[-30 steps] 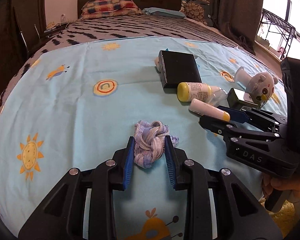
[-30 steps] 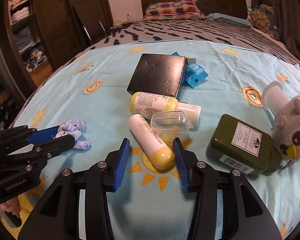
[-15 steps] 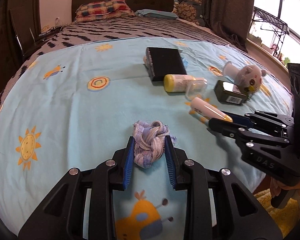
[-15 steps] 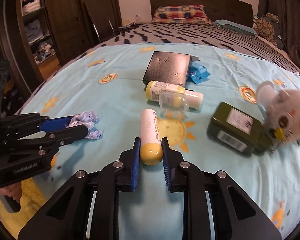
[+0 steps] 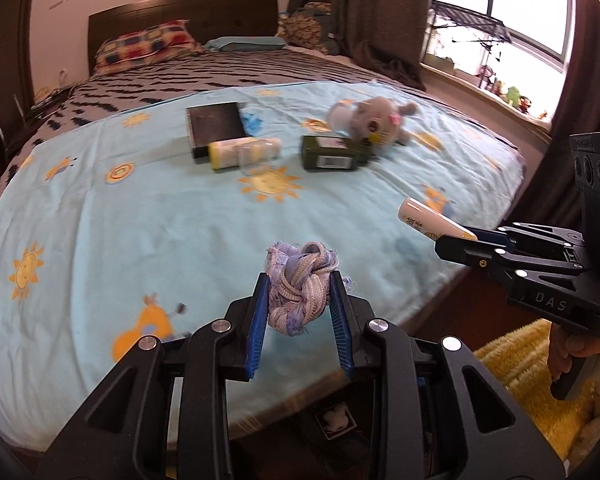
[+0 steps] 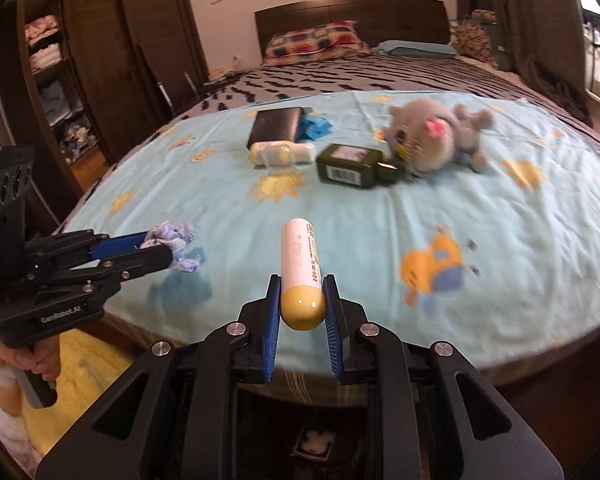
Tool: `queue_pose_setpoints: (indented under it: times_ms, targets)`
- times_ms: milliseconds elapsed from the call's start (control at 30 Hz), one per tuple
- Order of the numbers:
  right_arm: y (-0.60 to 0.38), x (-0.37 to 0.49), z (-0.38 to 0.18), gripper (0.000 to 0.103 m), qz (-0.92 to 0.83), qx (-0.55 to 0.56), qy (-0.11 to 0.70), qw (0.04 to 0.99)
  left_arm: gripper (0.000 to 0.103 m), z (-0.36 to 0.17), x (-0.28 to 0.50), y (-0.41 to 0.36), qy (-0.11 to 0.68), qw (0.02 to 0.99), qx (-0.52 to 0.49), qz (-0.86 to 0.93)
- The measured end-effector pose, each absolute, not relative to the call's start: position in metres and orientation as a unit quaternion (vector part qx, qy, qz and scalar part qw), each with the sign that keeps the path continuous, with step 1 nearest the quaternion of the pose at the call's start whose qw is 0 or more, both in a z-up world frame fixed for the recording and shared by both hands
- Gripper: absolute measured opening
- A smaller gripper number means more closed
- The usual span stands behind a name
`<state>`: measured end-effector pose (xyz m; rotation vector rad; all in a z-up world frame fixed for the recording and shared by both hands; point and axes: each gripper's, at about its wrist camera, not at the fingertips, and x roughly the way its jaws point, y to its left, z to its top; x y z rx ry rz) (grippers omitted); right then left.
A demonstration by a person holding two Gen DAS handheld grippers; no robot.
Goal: Collect trash
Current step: 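Carry the cloth and tube down to the black bin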
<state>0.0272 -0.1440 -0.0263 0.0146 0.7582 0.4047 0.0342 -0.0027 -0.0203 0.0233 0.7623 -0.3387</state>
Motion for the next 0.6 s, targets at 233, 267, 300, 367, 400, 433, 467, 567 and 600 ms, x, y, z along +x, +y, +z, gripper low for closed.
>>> queue_pose_setpoints:
  times_ms: [233, 267, 300, 367, 400, 433, 467, 567, 600]
  targets:
    - [-0.169, -0.016, -0.056, 0.022, 0.171, 0.038, 0.407, 0.897, 0.028, -0.037, -0.001, -0.023, 0.392, 0.896, 0.002, -0.207]
    - [-0.171, -0.022, -0.064, 0.022, 0.169, 0.045, 0.418, 0.892, 0.028, -0.041, -0.005, -0.025, 0.396, 0.894, 0.002, -0.211]
    - [-0.174, -0.026, -0.072, 0.022, 0.166, 0.051, 0.429, 0.886, 0.028, -0.046, -0.01, -0.027, 0.402, 0.89, 0.001, -0.215]
    - [-0.175, -0.034, -0.088, 0.022, 0.162, 0.058, 0.449, 0.877, 0.028, -0.06, -0.016, -0.031, 0.419, 0.881, 0.0, -0.221]
    - [-0.175, -0.037, -0.097, 0.022, 0.16, 0.061, 0.459, 0.872, 0.028, -0.067, -0.018, -0.032, 0.427, 0.877, -0.001, -0.221]
    - [-0.174, -0.039, -0.103, 0.022, 0.159, 0.062, 0.467, 0.868, 0.028, -0.077, -0.02, -0.034, 0.439, 0.871, -0.003, -0.222]
    - [-0.172, -0.04, -0.11, 0.022, 0.159, 0.062, 0.475, 0.863, 0.028, -0.086, -0.021, -0.035, 0.449, 0.865, -0.007, -0.223]
    - [-0.167, -0.041, -0.129, 0.022, 0.159, 0.062, 0.496, 0.852, 0.028, -0.113, -0.022, -0.042, 0.476, 0.85, -0.016, -0.225]
    - [-0.166, -0.04, -0.134, 0.022, 0.158, 0.062, 0.502, 0.848, 0.028, -0.121, -0.022, -0.044, 0.483, 0.846, -0.018, -0.224]
